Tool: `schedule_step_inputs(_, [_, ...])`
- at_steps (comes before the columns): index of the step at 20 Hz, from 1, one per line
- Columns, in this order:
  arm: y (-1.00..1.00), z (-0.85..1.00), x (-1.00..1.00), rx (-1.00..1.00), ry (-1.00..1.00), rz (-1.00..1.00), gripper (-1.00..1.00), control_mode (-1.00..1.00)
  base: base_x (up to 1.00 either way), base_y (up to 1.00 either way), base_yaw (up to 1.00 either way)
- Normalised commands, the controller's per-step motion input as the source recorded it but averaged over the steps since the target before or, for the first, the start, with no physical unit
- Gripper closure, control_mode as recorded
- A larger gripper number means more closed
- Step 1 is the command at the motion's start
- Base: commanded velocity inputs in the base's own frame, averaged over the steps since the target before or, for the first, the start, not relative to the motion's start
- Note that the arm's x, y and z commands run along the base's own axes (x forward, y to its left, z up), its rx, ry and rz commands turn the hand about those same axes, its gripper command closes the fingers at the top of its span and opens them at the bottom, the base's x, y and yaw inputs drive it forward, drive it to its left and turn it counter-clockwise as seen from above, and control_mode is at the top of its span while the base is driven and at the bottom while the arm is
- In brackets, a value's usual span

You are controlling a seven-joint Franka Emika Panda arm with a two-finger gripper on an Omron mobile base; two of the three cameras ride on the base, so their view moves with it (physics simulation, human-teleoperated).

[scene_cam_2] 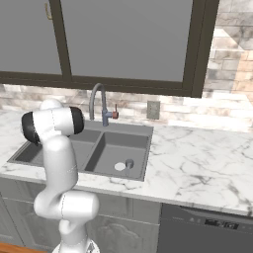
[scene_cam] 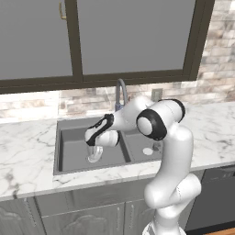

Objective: Move any existing items from the left basin to the right basin for drying. Then move the glass cup from the counter to the left basin of the sink for washing.

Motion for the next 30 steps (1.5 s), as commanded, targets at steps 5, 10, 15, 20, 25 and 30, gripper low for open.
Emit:
schedule_step_inputs(5, [0.00, -0.20, 0.09, 0.00, 0.00, 0.00, -1.00, -1.00, 0.00, 0.00, 0.00])
schedule_step_inputs(10, [0.01, 0.00, 0.14, 0.00, 0.00, 0.00, -1.00, -1.00, 0.00, 0.00, 0.00])
schedule_step_inputs(15, [0.00, 0.25, 0.07, 0.00, 0.00, 0.00, -1.00, -1.00, 0.00, 0.00, 0.00])
schedule_step_inputs(20, [0.04, 0.80, 0.00, -0.02, 0.00, -0.01, -1.00, -1.00, 0.00, 0.00, 0.00])
schedule_step_inputs(25, [0.06, 1.00, -0.08, -0.08, 0.00, -0.06, -1.00, -1.00, 0.00, 0.00, 0.00])
schedule_step_inputs(30, [0.00, 0.91, -0.19, -0.06, 0.00, -0.07, -1.00, -1.00, 0.00, 0.00, 0.00])
